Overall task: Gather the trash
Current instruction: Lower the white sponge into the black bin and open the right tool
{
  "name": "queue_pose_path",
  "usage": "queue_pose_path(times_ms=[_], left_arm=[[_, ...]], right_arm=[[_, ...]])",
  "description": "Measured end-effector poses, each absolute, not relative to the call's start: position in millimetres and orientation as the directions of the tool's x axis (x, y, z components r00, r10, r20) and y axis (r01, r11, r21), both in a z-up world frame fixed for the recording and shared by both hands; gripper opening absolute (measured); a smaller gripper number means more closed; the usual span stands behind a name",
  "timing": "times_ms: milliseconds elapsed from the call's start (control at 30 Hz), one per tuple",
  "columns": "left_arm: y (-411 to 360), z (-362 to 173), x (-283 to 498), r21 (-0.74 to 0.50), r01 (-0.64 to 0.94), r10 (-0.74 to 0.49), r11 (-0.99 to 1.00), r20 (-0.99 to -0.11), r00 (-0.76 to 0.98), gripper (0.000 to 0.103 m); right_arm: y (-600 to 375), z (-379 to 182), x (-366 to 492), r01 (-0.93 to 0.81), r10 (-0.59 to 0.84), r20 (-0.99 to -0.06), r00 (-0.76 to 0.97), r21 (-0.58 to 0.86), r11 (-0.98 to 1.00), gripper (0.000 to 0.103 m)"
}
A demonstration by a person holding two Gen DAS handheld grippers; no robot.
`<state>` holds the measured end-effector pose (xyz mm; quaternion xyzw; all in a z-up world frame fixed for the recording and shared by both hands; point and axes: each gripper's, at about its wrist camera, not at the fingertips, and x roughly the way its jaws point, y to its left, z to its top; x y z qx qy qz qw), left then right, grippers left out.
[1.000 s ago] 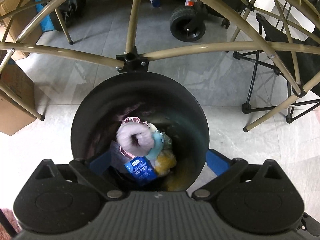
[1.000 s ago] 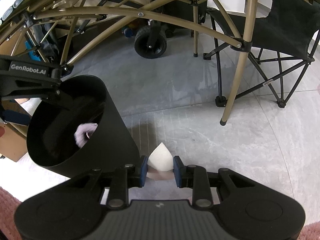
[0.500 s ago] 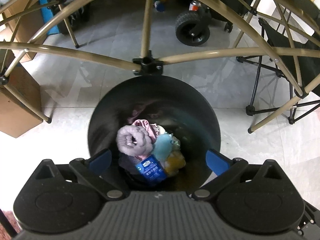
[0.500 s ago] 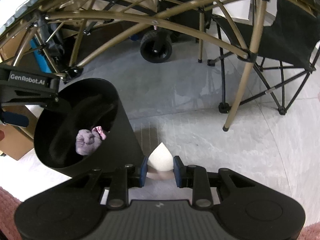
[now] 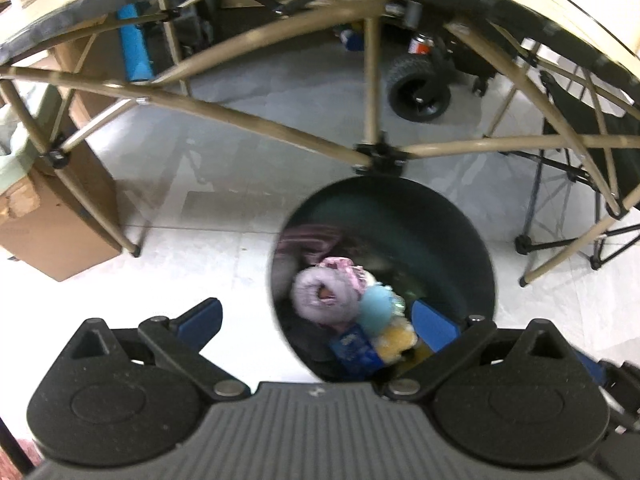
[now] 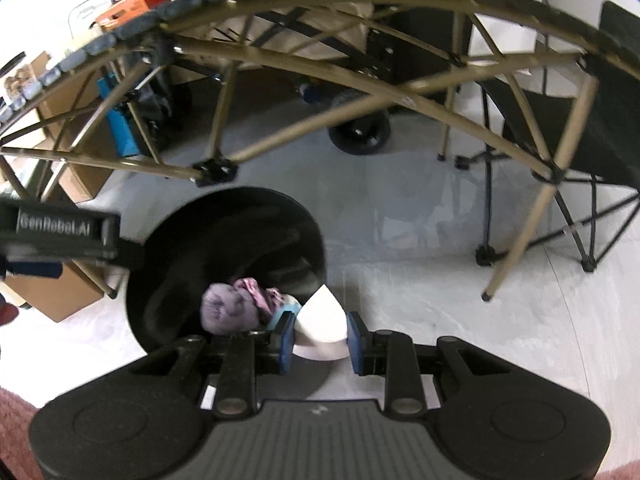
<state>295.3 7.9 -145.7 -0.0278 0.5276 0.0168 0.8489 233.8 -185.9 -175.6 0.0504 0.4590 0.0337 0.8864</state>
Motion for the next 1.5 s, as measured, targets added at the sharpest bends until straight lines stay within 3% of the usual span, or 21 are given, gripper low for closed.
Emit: queue_pose_path(times_ms=[900,1300,1467,1500], left_arm=[[111,-157,283,-0.016,-0.208,0.076,0.978,-0.902,0.425,0.103],[122,-166,281,0.0,-0.227,0.093,0.974,-0.911,0.402,0.103],[123,-168,282,0.001,-0.224,0.093,0.975,-0.911,0.401,0.103],[123,-168,282,0.001,-0.224,0.094,0.974,-0.912,0.4,0.103]], right_arm=[[-88,-189,302,-0.099,0.176,-0.878,0.446,0.147,0.984,0.027],[-76,-206,317,-0.099,0.169,-0.905,0.39,0.141,0.985,0.028],[-76,-206,318,-0.083,0.145,-0.907,0.396,0.121,0.989,0.043],[-76,-206,319,-0.078,0.136,-0.909,0.395,0.115,0.99,0.059]])
